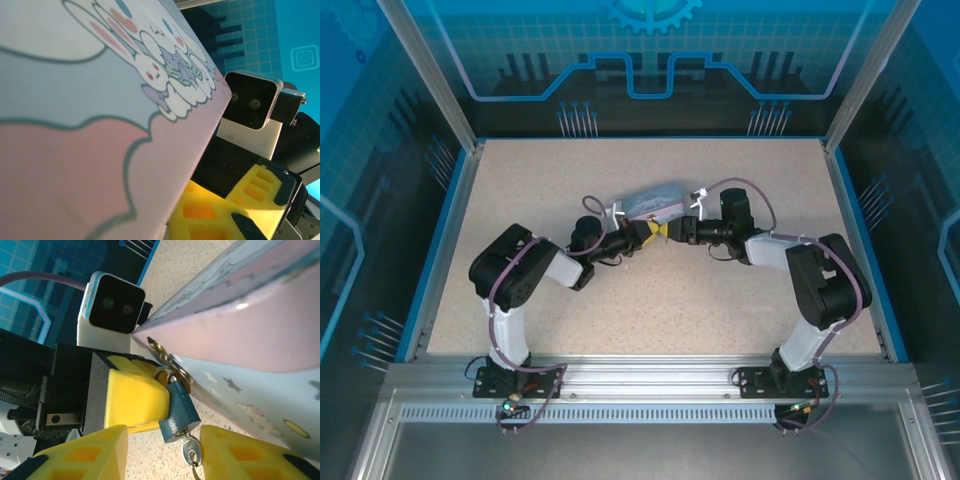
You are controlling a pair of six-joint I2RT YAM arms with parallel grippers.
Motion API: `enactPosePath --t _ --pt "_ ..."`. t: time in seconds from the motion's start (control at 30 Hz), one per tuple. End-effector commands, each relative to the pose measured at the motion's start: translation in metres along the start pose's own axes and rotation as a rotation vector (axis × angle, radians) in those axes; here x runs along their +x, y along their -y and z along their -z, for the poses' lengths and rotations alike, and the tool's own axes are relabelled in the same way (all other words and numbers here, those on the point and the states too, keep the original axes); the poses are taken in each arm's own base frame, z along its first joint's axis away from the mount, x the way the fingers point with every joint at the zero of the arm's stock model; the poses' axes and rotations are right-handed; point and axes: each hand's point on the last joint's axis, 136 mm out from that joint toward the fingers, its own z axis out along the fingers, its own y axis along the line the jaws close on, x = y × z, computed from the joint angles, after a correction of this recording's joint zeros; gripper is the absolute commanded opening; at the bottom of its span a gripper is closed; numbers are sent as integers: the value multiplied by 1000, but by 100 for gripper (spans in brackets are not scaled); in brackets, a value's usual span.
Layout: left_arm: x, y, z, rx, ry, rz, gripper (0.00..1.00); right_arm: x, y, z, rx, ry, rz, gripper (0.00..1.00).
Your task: Unlock the padlock with the key
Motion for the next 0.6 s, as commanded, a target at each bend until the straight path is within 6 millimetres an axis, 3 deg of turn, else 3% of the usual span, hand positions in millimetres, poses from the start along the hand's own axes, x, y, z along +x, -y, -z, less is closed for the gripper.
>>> enactPosePath --t 0.0,0.47,0.57 --pt "8 24 -3 70 -52 -91 0 2 -9 9 -27 15 34 43" --pt "3 36 -3 93 -40 -100 0 6 8 40 31 97 -111 47" --pt "2 38 -3 97 -38 -103 0 10 3 38 -17 97 -136 41"
